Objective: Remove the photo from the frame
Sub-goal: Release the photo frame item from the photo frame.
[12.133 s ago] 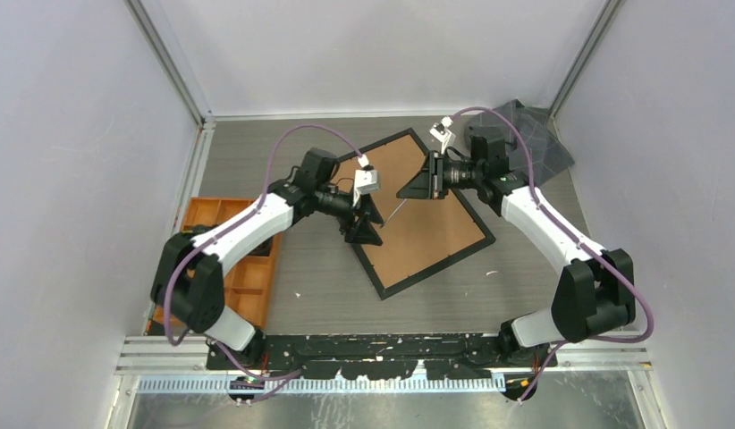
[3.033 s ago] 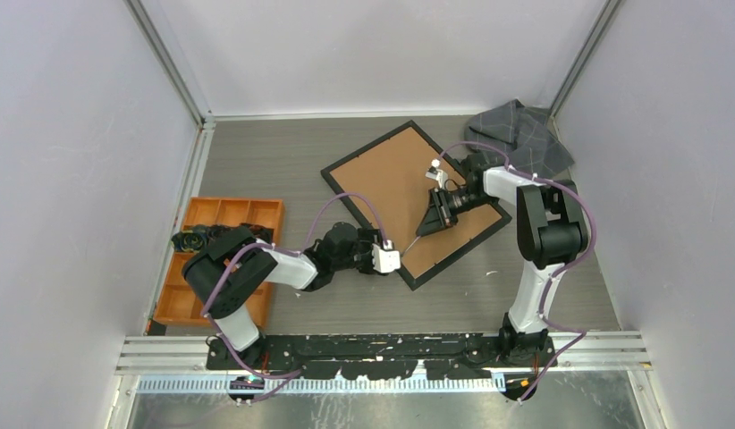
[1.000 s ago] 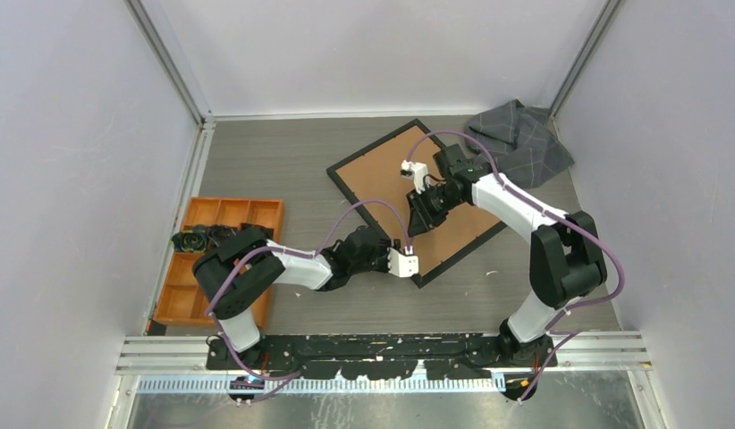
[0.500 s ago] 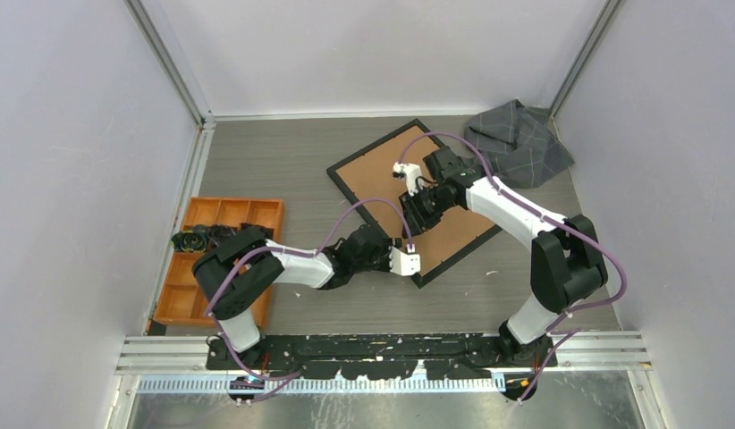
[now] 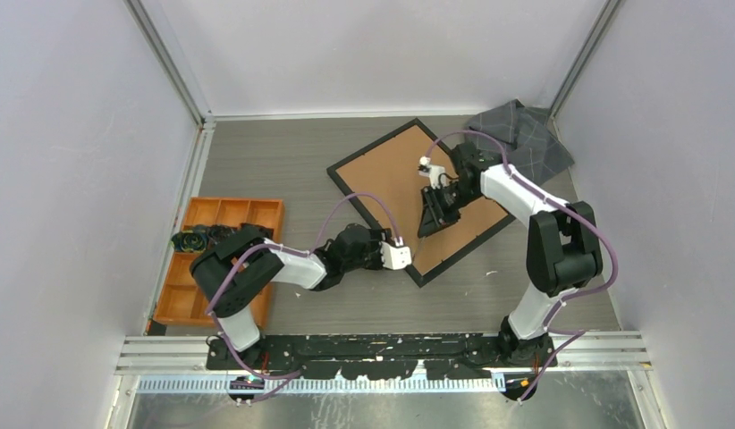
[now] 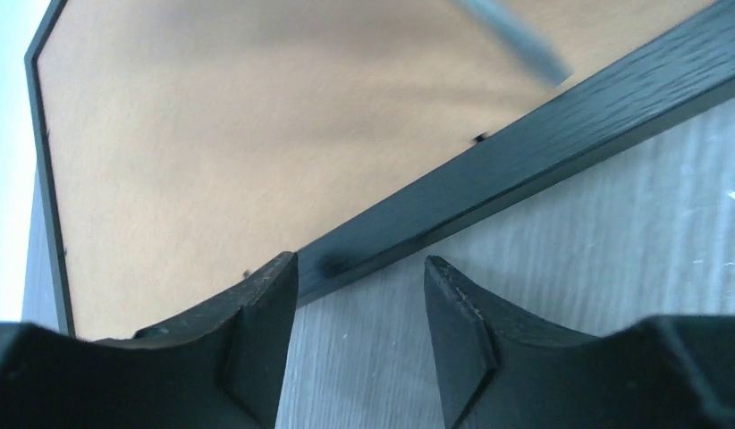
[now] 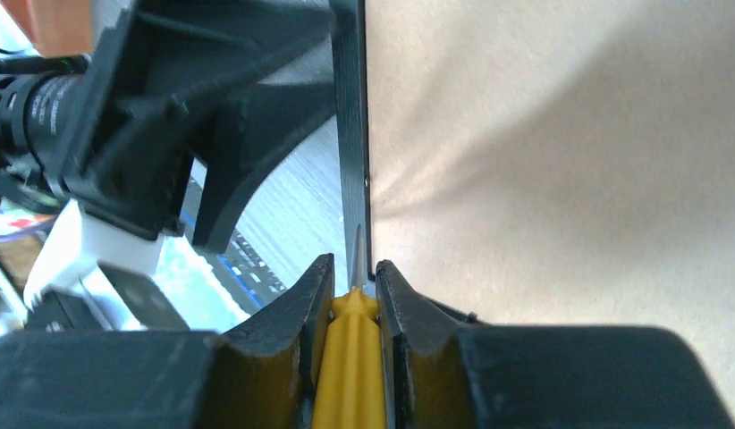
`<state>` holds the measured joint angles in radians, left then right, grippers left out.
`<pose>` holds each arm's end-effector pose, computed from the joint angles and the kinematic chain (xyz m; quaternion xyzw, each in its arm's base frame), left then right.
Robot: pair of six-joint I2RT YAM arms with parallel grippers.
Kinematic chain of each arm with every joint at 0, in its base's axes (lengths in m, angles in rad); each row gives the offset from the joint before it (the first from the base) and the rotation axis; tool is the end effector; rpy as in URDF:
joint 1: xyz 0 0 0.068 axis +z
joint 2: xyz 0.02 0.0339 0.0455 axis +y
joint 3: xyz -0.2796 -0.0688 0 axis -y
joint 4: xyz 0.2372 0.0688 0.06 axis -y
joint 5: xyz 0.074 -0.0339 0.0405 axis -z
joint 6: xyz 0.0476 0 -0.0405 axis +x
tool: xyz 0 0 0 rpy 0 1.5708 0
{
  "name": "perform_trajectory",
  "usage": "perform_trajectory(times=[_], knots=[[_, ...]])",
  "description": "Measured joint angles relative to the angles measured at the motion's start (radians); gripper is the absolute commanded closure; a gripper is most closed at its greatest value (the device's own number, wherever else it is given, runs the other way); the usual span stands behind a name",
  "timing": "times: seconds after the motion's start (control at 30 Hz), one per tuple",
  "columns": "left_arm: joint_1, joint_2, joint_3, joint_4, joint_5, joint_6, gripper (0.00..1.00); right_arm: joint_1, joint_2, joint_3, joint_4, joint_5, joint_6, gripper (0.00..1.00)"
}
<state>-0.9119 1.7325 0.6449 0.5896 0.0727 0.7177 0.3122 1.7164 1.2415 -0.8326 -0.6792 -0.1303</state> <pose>0.2024 -0.2670 0.1493 0.6377 0.5758 -0.0806 0.5053 0.3028 0.1292 0.2278 -0.2478 0.9023 0.3401 0.0933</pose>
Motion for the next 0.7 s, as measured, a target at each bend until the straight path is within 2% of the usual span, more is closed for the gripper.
perform_trajectory(times=[0.07, 0.23, 0.47, 0.7], knots=[[0.026, -0.006, -0.024, 0.045, -0.001, -0.012, 0.34, -0.032, 0.008, 0.01, -0.034, -0.022, 0.014, 0.99], [0.118, -0.07, -0.088, 0.084, 0.017, -0.066, 0.28, -0.068, 0.021, 0.098, -0.05, -0.039, 0.065, 0.99], [0.259, -0.208, -0.092, 0.059, 0.098, -0.126, 0.24, -0.086, 0.104, 0.186, 0.114, -0.037, 0.19, 0.99], [0.325, -0.213, -0.011, -0.041, 0.194, -0.137, 0.24, -0.087, 0.272, 0.288, 0.29, -0.037, 0.314, 0.99]])
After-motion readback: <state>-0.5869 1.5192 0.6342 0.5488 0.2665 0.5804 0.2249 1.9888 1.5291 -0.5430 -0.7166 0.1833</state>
